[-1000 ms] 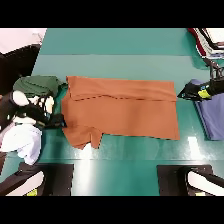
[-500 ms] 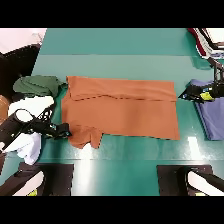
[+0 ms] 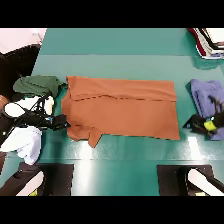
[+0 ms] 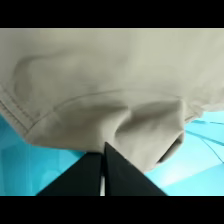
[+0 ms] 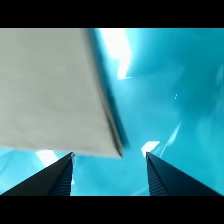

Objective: Fold the shirts.

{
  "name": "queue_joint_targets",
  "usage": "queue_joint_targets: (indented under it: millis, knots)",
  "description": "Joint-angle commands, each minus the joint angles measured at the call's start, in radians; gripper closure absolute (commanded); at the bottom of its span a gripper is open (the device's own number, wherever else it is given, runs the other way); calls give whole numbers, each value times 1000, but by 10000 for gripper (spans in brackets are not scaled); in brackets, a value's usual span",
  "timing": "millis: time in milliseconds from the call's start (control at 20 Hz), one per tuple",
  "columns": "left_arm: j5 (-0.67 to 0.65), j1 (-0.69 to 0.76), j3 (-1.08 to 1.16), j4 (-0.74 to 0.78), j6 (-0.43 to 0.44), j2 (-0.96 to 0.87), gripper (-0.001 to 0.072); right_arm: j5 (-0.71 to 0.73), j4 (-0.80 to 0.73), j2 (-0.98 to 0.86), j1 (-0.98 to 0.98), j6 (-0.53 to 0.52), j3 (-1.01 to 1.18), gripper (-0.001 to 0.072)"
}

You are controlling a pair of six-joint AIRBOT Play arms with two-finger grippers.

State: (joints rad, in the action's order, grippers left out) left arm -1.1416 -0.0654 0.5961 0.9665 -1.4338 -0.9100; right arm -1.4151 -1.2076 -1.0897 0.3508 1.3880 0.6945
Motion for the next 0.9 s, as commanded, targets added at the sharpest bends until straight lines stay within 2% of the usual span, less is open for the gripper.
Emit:
queue_joint_targets:
  millis: [0, 50, 250, 350, 450, 550, 700, 850]
  knots:
    - [5, 0, 14, -2, 3, 13, 683, 54, 95, -39, 71, -39, -157, 226]
    - [5, 0, 14, -2, 14, 13, 683, 80, 132, -60, 58, -48, -167, 235]
    - [-4, 0, 14, 1, 32, 13, 684, 144, 161, -98, -58, -48, -125, 484]
    - [-63, 0, 31, 45, 54, 13, 685, 150, 150, -70, -108, -47, -96, 694]
    - [-128, 0, 47, 135, 28, 67, 686, 91, 83, -17, -144, -47, -72, 695]
    - [-220, 0, 47, 214, -16, 175, 686, -26, -28, 74, -155, -46, -55, 695]
    - [-425, 0, 56, 219, -55, 317, 685, -193, -160, 235, -154, -23, -26, 695]
    - [-448, 0, 143, 206, -86, 337, 685, -197, -198, 348, -154, -16, 59, 696]
